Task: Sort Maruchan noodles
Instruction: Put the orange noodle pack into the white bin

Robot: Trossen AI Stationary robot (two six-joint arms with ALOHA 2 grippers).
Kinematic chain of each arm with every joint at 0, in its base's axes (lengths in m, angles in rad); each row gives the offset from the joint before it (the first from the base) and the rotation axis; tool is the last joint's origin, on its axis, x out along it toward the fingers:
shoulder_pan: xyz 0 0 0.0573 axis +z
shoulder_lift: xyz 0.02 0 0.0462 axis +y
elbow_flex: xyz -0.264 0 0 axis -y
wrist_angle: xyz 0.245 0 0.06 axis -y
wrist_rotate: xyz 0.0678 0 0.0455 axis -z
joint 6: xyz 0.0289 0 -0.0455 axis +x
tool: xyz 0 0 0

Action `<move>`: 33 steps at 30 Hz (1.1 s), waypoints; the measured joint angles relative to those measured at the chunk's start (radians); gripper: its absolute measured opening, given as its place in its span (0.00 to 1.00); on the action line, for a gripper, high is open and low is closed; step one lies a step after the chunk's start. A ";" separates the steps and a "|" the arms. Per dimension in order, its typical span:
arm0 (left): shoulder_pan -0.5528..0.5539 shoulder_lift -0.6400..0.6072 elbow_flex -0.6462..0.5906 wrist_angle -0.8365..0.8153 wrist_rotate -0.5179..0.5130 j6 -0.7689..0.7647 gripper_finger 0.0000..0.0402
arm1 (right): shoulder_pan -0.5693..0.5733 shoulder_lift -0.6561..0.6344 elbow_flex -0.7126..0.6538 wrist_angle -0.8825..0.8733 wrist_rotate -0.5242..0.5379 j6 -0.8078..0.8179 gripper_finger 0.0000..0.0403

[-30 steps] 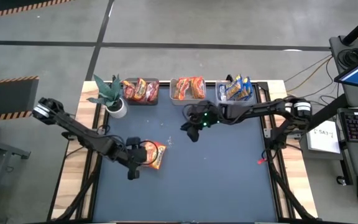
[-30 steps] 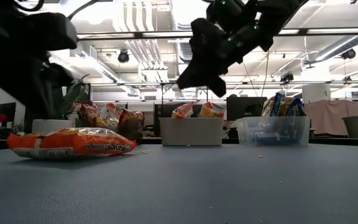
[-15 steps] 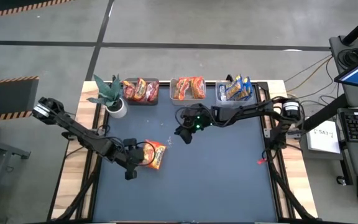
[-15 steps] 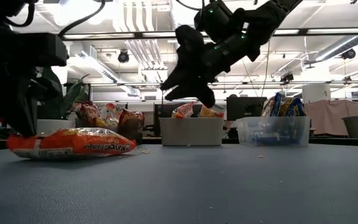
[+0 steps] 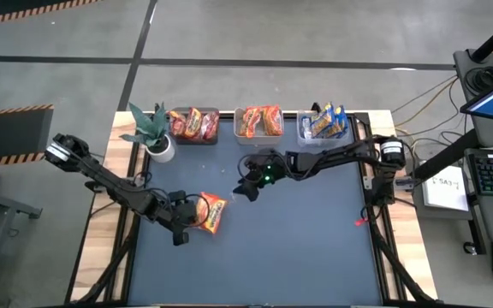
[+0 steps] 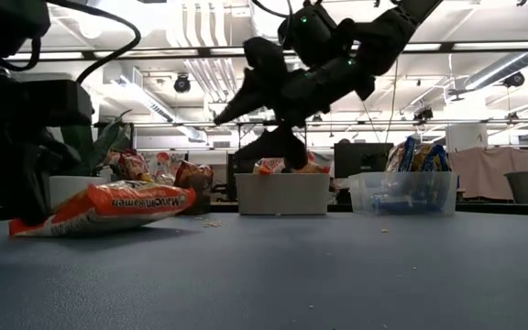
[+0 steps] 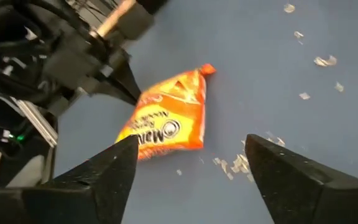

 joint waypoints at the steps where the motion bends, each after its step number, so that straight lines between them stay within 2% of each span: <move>1: 0.000 0.000 -0.004 0.006 0.000 -0.005 0.00 | 0.002 0.009 0.002 0.011 -0.003 0.004 0.72; 9: 0.000 0.005 -0.016 0.041 -0.012 -0.006 0.00 | 0.016 0.140 0.094 0.028 -0.055 0.026 0.79; 16: 0.000 0.016 -0.016 0.062 -0.043 -0.009 0.00 | 0.022 0.260 0.209 0.019 -0.162 0.042 0.78; 20: 0.000 0.020 -0.021 0.087 -0.087 -0.010 0.00 | 0.022 0.317 0.254 0.018 -0.188 0.066 0.79; 26: 0.000 0.020 -0.028 0.113 -0.112 -0.010 0.00 | 0.021 0.371 0.294 0.019 -0.250 0.099 0.79; 33: 0.000 0.020 -0.039 0.145 -0.118 -0.011 0.00 | 0.021 0.382 0.308 0.028 -0.258 0.101 0.77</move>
